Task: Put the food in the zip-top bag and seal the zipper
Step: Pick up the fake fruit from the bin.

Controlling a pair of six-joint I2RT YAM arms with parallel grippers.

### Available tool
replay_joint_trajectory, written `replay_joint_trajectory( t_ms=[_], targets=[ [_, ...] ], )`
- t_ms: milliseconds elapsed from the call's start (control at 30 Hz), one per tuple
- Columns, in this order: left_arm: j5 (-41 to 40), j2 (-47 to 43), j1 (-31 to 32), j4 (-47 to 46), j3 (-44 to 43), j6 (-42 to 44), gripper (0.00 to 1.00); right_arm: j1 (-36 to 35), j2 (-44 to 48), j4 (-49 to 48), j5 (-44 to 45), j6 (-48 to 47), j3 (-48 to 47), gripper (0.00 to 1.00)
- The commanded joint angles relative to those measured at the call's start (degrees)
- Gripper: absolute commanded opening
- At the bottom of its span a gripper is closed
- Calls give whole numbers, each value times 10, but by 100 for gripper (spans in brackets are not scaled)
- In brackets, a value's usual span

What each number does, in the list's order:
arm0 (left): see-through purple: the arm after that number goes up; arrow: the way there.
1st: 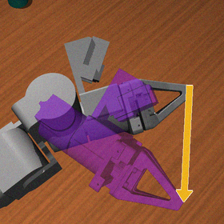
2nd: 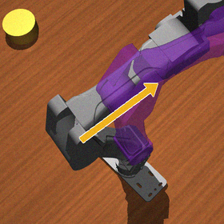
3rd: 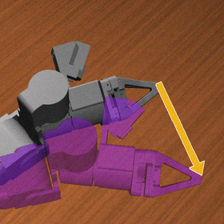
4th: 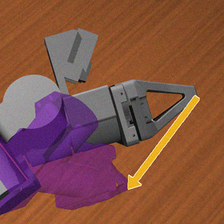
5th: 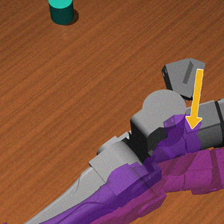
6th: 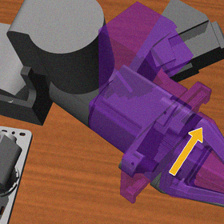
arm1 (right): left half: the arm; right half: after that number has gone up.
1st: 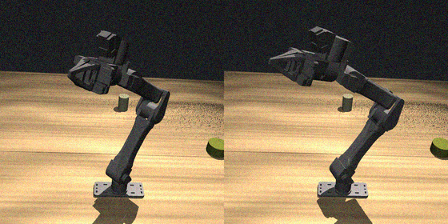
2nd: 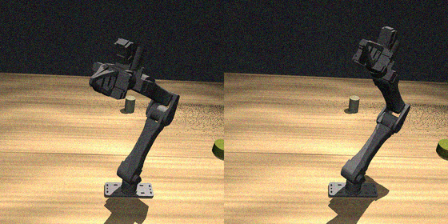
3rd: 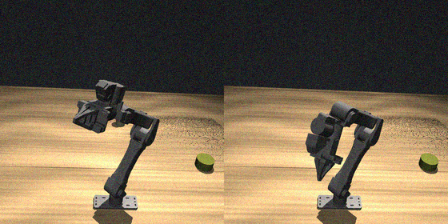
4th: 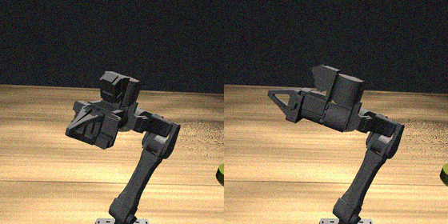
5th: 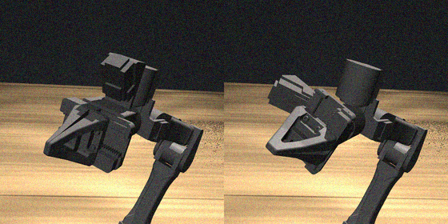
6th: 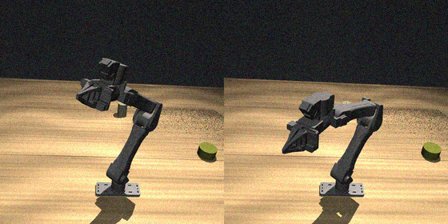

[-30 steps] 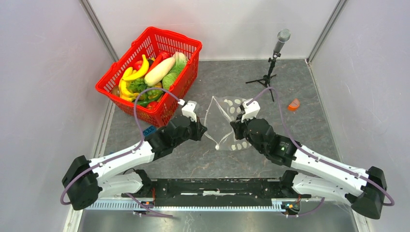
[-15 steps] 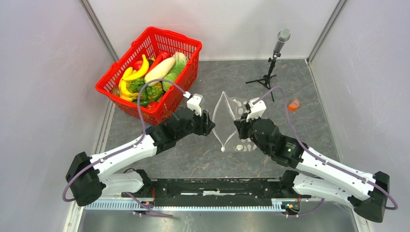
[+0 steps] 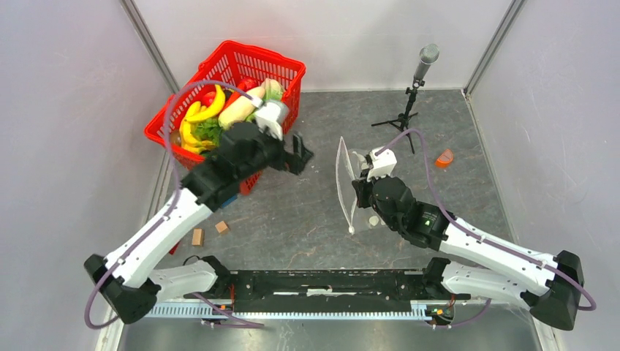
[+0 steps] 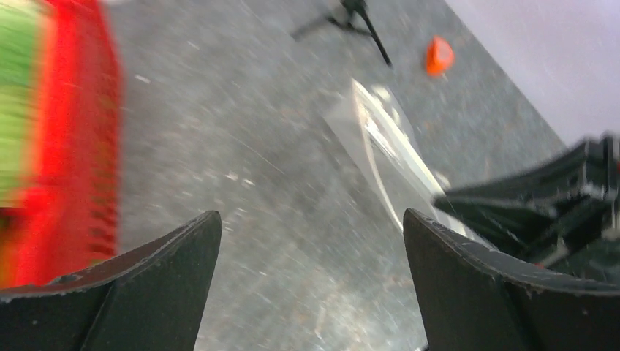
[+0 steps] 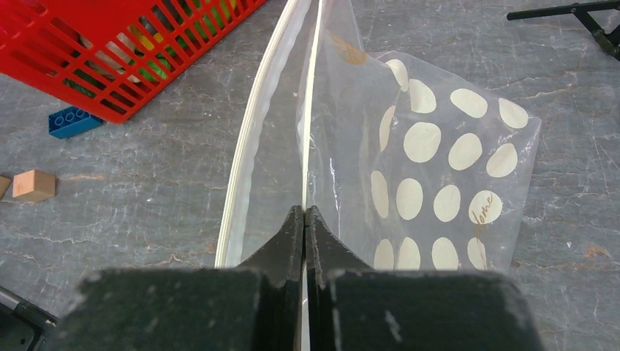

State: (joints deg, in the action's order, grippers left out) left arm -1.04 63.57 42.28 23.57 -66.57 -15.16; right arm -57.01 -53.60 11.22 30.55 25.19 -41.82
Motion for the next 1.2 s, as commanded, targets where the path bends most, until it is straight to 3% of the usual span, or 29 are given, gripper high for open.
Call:
replay_joint_trajectory(
  t_ms=[0,200,300,467,567,667,900,1167],
  targets=[
    [8,-24,-111,89,-96,70,100,-4,1,-45,5,-10,-12,0],
    [8,19,-223,129,-144,97,100,-4,8,-60,-14,-21,0,0],
    [61,72,-282,113,-159,117,100,-4,8,-63,-25,-23,4,0],
    [114,210,-368,151,-283,110,100,-3,15,-62,-47,-24,6,0],
    [84,268,-397,132,-329,85,94,-4,24,-67,-53,-20,15,0],
    [85,303,-422,77,-336,61,95,-4,30,-67,-55,-19,17,0],
    [49,399,-448,61,-413,78,95,-3,32,-73,-61,-20,23,0],
    [79,491,-463,35,-469,72,81,-3,21,-76,-75,-25,25,0]
  ],
)
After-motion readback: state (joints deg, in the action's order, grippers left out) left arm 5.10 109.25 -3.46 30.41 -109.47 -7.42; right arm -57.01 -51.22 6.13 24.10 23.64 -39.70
